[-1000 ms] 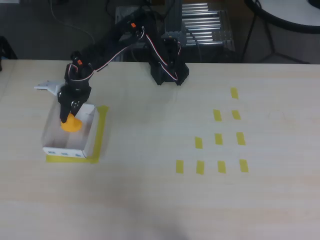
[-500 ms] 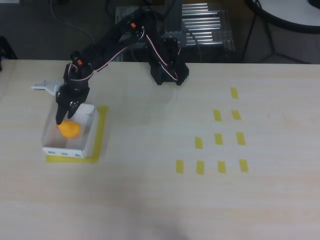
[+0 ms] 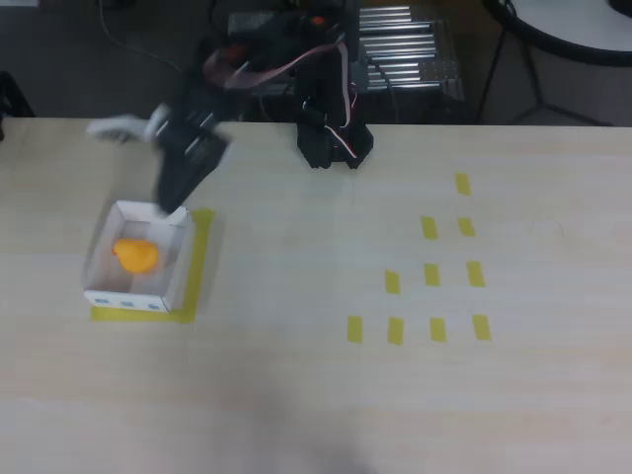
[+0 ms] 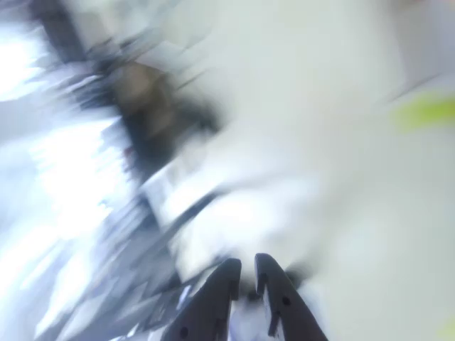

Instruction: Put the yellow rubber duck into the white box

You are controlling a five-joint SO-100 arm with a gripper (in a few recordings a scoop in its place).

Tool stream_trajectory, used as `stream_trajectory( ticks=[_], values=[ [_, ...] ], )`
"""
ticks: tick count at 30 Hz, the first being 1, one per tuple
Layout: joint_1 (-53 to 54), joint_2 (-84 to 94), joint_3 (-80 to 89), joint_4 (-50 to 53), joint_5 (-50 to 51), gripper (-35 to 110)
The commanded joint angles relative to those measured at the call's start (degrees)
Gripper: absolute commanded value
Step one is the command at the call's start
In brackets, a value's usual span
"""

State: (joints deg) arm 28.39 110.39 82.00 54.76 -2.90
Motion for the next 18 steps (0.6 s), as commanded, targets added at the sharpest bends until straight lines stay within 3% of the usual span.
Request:
stream_trajectory(
  ticks=[1, 7, 13, 18],
  values=[
    [-20.57, 31.29, 12.74, -1.23, 5.45, 0],
    [-36.91, 60.38, 52.29, -1.67, 12.74, 0],
    [-37.27, 72.77, 75.59, 2.29, 17.75, 0],
    [-34.54, 79.28, 85.61, 3.52, 17.93, 0]
  ],
)
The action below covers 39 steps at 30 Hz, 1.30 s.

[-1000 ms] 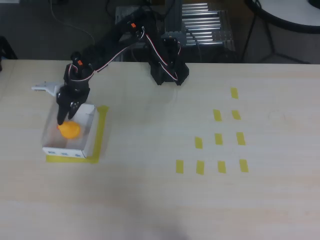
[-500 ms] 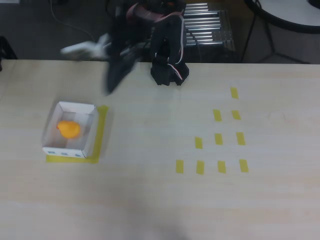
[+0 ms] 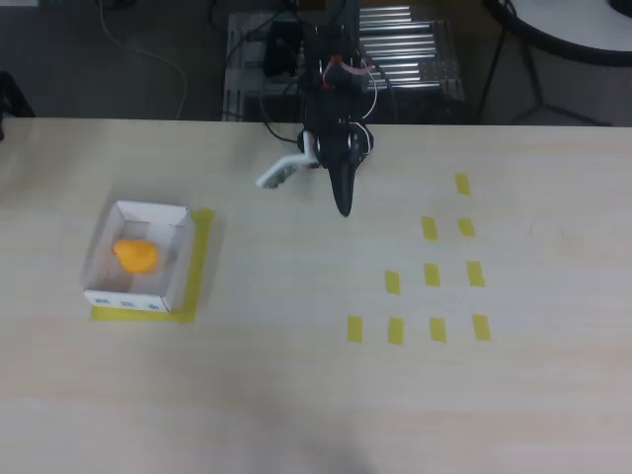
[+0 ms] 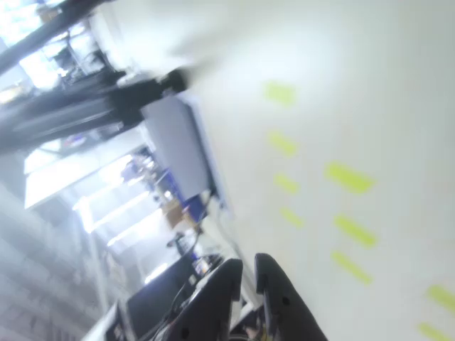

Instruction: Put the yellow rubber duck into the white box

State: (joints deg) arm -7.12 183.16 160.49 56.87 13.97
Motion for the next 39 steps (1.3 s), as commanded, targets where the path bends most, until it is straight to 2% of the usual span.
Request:
stream_trajectory(
  ticks=[1, 10, 39],
  values=[
    [1.32, 7.47, 8.35, 2.02, 1.05, 0],
    [2.99, 8.00, 14.85, 1.14, 0.70, 0],
    [3.96, 8.00, 14.85, 1.14, 0.62, 0]
  ],
)
